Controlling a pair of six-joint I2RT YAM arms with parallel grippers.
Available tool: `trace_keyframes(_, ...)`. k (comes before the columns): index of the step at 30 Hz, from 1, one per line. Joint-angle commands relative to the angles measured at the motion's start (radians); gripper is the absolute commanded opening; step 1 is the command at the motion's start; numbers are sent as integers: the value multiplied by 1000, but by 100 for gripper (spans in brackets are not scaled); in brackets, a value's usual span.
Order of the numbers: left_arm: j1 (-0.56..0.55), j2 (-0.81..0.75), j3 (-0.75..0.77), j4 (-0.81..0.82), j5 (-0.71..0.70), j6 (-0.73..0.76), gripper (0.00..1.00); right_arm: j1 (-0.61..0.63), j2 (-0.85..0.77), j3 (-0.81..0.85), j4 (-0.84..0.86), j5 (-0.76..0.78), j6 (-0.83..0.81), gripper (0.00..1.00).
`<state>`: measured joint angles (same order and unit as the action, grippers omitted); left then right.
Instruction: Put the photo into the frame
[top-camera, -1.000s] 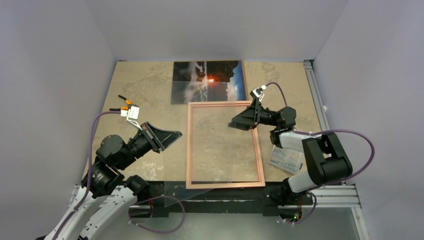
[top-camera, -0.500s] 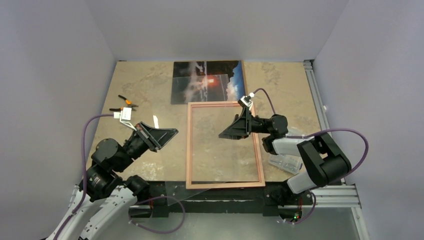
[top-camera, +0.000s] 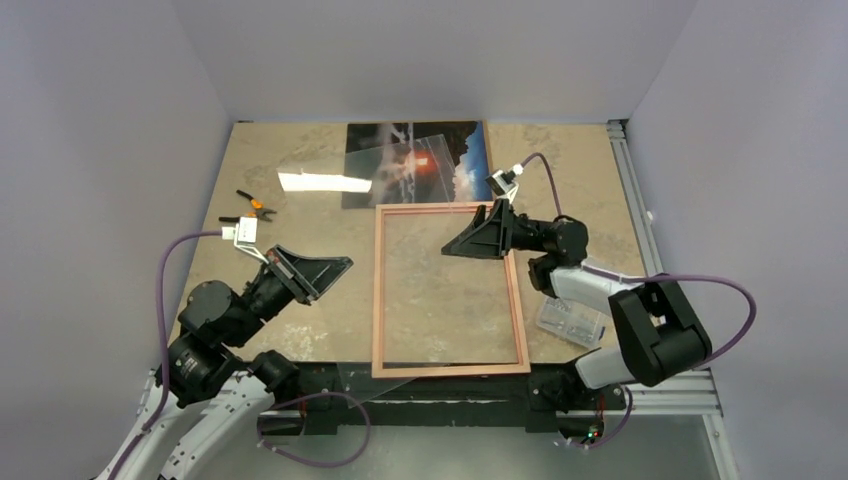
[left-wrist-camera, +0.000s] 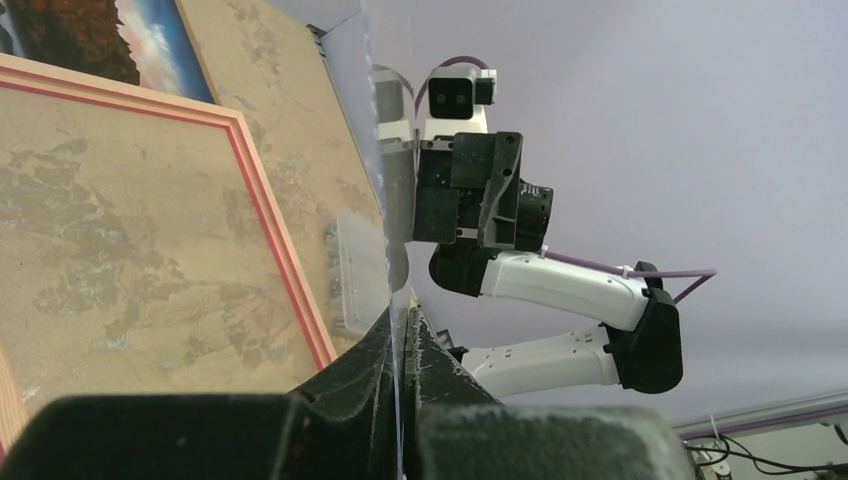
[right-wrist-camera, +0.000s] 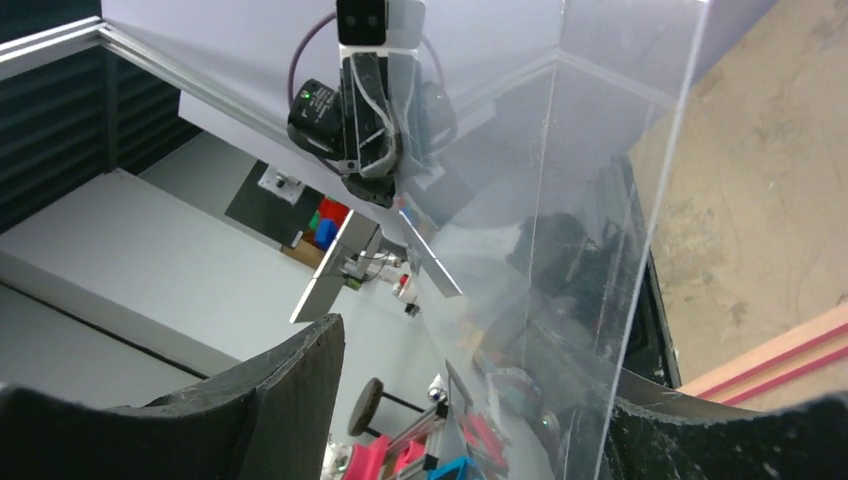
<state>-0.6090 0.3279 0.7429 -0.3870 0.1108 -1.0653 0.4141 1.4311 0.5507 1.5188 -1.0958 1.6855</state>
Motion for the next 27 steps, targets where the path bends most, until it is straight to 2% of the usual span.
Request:
trace_keyframes(1, -2, -20, 22, 9, 3, -23, 0, -13, -46, 90, -12, -27, -63, 62)
trace_keyframes(6, -2, -30, 18, 5, 5, -25, 0, -25, -84, 125, -218, -44, -192, 58)
trace_keyframes(10, -2, -32, 17, 2, 8, -25, 0, -26, -105, 158, -352, -55, -285, 45)
trace_keyframes(13, -1, -34, 12, 5, 6, -29, 0, -25, -109, 177, -403, -75, -318, 27)
trace_keyframes(15, -1, -33, 10, 7, 4, -29, 0, -27, -111, 179, -405, -83, -320, 20)
trace_keyframes(20, -2, -32, 10, -8, -9, -30, 0, -25, -121, 168, -407, -88, -325, 7)
trace_keyframes(22, -2, -36, 13, -29, -28, -36, 17, -25, -123, 167, -418, -91, -333, 1)
trace_keyframes(23, -2, -39, 13, -38, -38, -39, 34, -27, -124, 167, -427, -91, -339, 0)
trace_keyframes(24, -1, -42, 13, -45, -48, -42, 45, -27, -125, 169, -453, -93, -351, 0)
trace_keyframes(27, -2, -49, 16, -84, -85, -56, 66, -27, -138, 185, -578, -88, -424, 0)
